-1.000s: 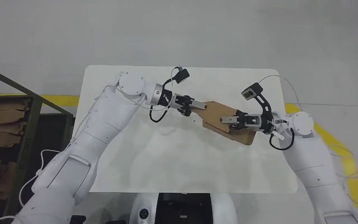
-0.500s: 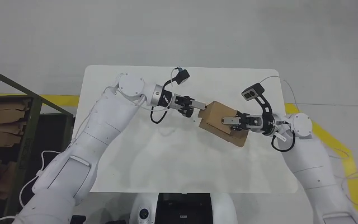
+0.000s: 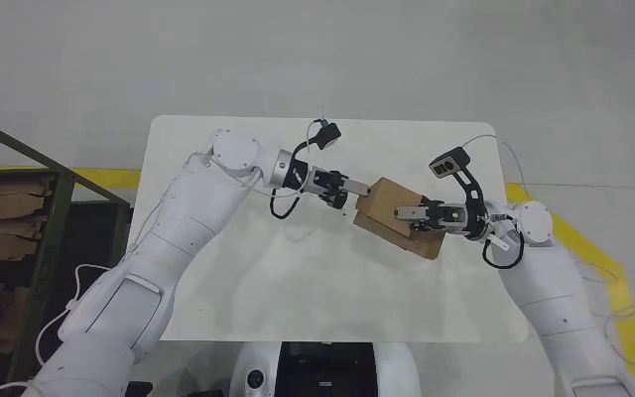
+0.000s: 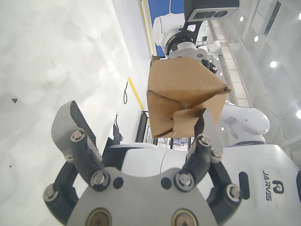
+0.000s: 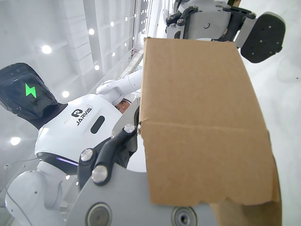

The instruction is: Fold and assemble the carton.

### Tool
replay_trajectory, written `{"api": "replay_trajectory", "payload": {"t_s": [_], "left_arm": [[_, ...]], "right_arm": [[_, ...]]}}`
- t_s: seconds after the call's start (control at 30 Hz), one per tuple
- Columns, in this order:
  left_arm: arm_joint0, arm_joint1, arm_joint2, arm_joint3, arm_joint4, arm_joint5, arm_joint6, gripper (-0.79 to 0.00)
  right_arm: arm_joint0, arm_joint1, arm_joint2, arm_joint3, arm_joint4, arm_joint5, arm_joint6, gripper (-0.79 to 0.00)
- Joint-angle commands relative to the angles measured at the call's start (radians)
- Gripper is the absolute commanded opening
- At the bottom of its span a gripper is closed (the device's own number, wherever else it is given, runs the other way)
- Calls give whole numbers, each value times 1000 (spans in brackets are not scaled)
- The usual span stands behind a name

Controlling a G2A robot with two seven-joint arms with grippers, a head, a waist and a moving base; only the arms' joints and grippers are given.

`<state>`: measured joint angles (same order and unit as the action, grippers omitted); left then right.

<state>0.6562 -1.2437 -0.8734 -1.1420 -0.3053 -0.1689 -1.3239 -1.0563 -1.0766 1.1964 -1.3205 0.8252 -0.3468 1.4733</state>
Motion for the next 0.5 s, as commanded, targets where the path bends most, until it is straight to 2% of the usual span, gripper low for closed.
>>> {"api": "replay_trajectory", "payload": {"t_s": [0.0, 0.47], "left_arm": [[4, 0, 3, -6, 3, 1, 0, 0], [12, -7, 28, -11, -9, 1, -9, 0]], "right_arm": [[0, -1, -1, 3, 9, 2, 2, -785], [5, -10, 1, 17, 57, 11, 11, -785]]}}
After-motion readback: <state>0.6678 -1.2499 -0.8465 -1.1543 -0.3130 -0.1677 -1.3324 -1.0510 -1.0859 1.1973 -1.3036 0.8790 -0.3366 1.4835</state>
